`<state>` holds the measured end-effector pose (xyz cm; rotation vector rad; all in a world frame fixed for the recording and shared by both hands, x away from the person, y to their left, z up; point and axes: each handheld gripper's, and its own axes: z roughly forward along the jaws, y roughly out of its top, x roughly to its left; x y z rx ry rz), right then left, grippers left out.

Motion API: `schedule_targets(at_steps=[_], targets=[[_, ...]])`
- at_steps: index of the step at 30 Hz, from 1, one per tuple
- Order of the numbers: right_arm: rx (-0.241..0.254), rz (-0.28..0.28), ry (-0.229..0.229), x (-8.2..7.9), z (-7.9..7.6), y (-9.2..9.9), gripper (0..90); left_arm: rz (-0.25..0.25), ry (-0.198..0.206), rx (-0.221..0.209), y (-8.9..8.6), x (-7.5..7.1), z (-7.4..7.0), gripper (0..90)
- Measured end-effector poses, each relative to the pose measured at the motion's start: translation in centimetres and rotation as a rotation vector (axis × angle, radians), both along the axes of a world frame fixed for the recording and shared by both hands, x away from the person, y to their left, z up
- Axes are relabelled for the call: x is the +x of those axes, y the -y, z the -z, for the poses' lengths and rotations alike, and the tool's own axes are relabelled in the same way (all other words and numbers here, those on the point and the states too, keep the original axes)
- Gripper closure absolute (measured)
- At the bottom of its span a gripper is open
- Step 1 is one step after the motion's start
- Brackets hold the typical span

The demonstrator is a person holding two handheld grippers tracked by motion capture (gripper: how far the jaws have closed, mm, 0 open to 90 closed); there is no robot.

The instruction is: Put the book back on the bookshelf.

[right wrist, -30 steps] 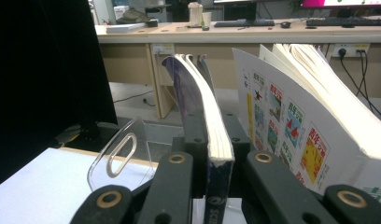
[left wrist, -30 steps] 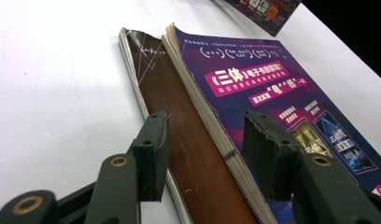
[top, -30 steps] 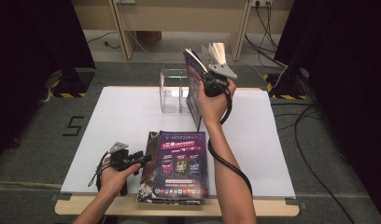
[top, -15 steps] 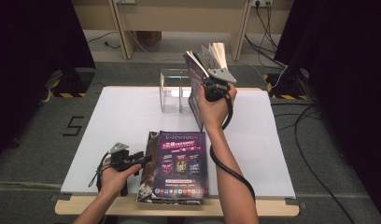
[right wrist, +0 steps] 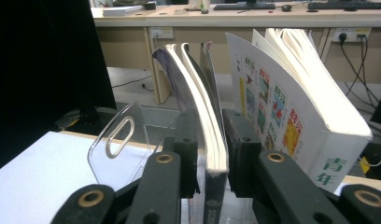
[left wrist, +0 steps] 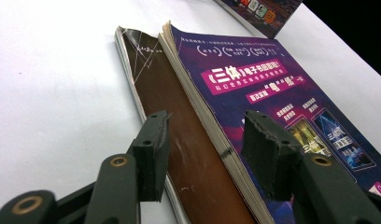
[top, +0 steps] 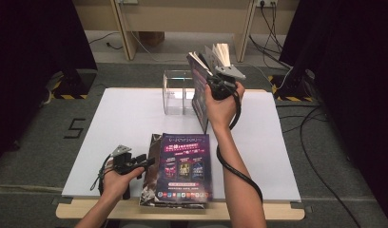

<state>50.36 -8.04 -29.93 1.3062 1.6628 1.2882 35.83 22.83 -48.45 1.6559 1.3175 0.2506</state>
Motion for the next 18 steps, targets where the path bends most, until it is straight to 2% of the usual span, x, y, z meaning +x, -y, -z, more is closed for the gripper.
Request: schedule_targets(at_steps=[4, 11, 13, 14, 18], targets=[[0.017, 0.004, -0.010, 0.30, -0.05, -0.12, 74.9, 0.002, -0.004, 0.001, 0.02, -0.02, 0.09, 50.5], [-0.006, 0.002, -0.025, 0.70, 0.03, -0.28, 77.8, -0.004, -0.002, 0.003, -0.08, 0.02, 0.04, 50.5], [-0.011, 0.013, -0.035, 0.74, 0.00, -0.28, 80.0, -0.003, -0.004, 0.002, -0.05, 0.03, 0.08, 50.5], [-0.022, 0.036, -0.040, 0.73, -0.03, -0.20, 82.7, -0.004, -0.005, 0.000, -0.02, 0.03, 0.10, 50.5], [-0.017, 0.033, -0.041, 0.72, -0.04, -0.21, 83.8, -0.003, -0.005, 0.002, -0.02, 0.03, 0.13, 50.4]])
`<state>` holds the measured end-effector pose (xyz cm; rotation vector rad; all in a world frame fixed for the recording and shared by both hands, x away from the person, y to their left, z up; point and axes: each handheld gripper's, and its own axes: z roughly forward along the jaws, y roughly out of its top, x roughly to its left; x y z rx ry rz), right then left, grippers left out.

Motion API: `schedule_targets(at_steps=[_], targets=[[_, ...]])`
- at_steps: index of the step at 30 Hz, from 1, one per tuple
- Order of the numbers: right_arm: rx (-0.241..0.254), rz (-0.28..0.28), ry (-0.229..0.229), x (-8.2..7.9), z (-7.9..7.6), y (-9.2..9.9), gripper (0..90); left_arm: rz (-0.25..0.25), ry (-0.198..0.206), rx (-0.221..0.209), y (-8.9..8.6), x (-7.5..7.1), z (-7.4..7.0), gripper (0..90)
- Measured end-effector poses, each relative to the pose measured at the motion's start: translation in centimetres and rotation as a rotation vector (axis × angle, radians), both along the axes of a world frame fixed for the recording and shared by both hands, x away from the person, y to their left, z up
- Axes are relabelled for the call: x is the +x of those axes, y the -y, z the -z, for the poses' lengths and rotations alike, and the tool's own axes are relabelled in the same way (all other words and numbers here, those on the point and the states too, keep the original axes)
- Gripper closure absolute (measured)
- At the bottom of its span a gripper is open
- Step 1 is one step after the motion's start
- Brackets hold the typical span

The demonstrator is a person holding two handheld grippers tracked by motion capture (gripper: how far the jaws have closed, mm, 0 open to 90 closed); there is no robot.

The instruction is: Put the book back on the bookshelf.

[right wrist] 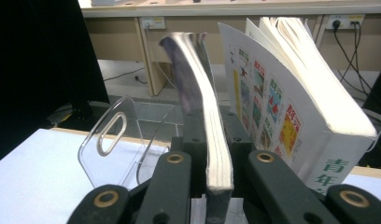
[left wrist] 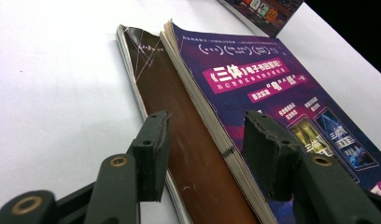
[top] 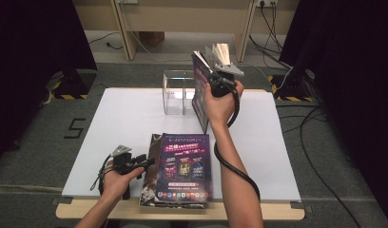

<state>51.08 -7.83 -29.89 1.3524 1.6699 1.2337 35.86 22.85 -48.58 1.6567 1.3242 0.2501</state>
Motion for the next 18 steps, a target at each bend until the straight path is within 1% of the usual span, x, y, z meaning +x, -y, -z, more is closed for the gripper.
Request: schedule_targets(at_steps=[1, 4, 7, 11, 14, 15, 17, 18], targets=[[-0.006, 0.002, 0.013, -0.1, 0.1, -0.1, 84.0, 0.000, 0.000, 0.000, 0.0, 0.0, 0.0, 50.5], [-0.008, -0.002, 0.018, -0.1, 0.2, -0.1, 84.2, 0.000, 0.000, 0.001, 0.0, 0.0, 0.0, 50.5], [-0.016, -0.012, 0.036, -0.2, 0.2, -0.4, 84.3, 0.001, 0.000, 0.001, 0.0, 0.0, 0.0, 50.5], [0.003, -0.011, 0.053, -0.2, 0.3, -0.5, 84.4, 0.000, 0.001, 0.003, -0.1, 0.0, -0.1, 50.5], [-0.005, -0.013, 0.066, 0.0, 0.2, -0.9, 84.5, -0.002, 0.003, 0.002, -0.2, 0.0, -0.1, 50.5], [-0.010, -0.013, 0.079, 0.1, 0.2, -1.0, 84.4, -0.002, 0.003, 0.001, -0.2, 0.0, -0.1, 50.5], [-0.012, -0.008, 0.088, 0.2, 0.1, -1.1, 84.4, -0.003, 0.003, -0.001, -0.2, 0.0, -0.2, 50.5], [-0.002, -0.005, 0.094, 0.2, 0.0, -1.2, 84.4, -0.005, 0.005, -0.002, -0.2, 0.1, -0.1, 50.5]])
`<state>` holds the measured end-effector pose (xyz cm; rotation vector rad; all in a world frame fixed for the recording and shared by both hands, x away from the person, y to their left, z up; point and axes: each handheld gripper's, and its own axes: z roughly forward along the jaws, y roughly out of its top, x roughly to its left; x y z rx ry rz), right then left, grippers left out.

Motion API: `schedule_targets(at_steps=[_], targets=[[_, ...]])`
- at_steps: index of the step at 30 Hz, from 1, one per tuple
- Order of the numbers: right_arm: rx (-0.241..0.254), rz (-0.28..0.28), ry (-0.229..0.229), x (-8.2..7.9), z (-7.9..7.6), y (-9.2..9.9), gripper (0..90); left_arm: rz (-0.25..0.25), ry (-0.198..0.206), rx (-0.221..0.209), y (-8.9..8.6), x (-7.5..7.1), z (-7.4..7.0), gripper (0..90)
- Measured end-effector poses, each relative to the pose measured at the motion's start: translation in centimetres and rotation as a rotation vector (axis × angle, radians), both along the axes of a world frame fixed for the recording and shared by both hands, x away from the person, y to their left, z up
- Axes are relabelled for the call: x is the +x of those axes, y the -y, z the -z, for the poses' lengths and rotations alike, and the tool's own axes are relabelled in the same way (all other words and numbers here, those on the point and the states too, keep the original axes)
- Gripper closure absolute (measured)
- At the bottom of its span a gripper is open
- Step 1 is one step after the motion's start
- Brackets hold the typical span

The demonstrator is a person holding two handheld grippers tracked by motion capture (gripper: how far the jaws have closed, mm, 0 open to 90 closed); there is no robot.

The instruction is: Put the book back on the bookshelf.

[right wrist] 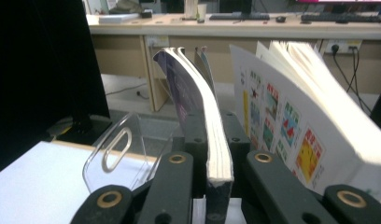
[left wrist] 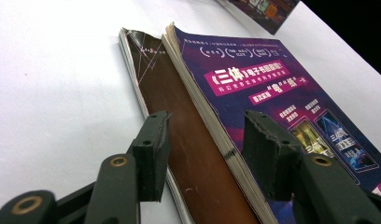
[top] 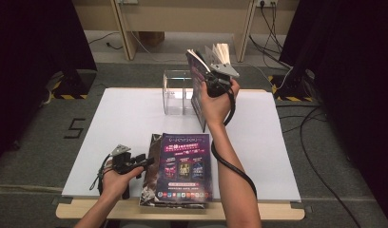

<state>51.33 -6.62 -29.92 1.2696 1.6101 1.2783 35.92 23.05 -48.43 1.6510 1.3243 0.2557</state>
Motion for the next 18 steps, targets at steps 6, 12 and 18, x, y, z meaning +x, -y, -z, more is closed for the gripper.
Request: schedule_targets(at_steps=[6, 12, 18], targets=[[0.006, 0.022, 0.034, 0.9, -0.1, -0.3, 84.4, 0.002, -0.002, 0.000, 0.0, 0.0, 0.0, 50.5], [0.001, 0.046, 0.035, 2.2, 0.5, -0.5, 84.4, 0.002, -0.001, -0.001, 0.0, 0.0, 0.0, 50.6], [0.004, 0.064, 0.044, 2.9, 1.5, -0.9, 84.3, 0.004, -0.005, -0.002, -0.1, 0.0, 0.1, 50.7]])
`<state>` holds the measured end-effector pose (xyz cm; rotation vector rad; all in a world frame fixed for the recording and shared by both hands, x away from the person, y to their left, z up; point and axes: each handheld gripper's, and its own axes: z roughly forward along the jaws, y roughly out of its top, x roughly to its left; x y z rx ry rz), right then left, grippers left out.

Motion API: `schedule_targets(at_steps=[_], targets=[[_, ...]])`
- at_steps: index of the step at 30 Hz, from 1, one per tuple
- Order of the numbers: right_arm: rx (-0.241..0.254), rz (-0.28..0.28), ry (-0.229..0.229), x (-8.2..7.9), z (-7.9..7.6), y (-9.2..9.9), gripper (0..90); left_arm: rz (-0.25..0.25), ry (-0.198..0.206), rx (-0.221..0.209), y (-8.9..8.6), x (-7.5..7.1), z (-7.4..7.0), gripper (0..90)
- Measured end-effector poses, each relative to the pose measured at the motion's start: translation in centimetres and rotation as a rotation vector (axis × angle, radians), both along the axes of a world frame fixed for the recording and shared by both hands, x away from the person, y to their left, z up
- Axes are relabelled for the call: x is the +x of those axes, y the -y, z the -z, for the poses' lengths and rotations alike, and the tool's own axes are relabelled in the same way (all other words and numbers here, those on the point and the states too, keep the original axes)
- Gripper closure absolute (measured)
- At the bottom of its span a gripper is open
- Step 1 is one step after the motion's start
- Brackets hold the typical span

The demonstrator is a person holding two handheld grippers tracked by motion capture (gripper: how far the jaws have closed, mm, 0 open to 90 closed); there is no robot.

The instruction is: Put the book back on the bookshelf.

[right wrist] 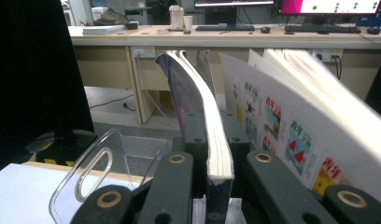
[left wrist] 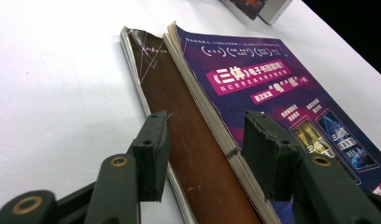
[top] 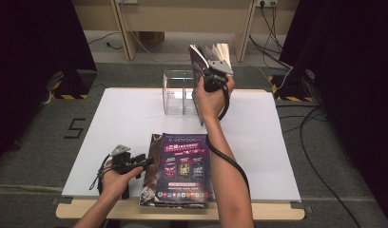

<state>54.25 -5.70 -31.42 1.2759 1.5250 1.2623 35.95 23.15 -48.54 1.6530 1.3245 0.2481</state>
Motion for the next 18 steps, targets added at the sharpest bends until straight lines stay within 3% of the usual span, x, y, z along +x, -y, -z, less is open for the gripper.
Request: schedule_targets(at_steps=[5, 18], targets=[[-0.023, -0.001, 0.004, -0.27, 0.13, -0.20, 83.8, 0.000, 0.000, 0.001, 0.01, -0.02, 0.01, 50.6], [0.002, -0.032, -0.067, -0.89, -0.70, 0.48, 74.8, 0.001, 0.006, -0.001, 0.04, -0.05, -0.07, 50.6]])
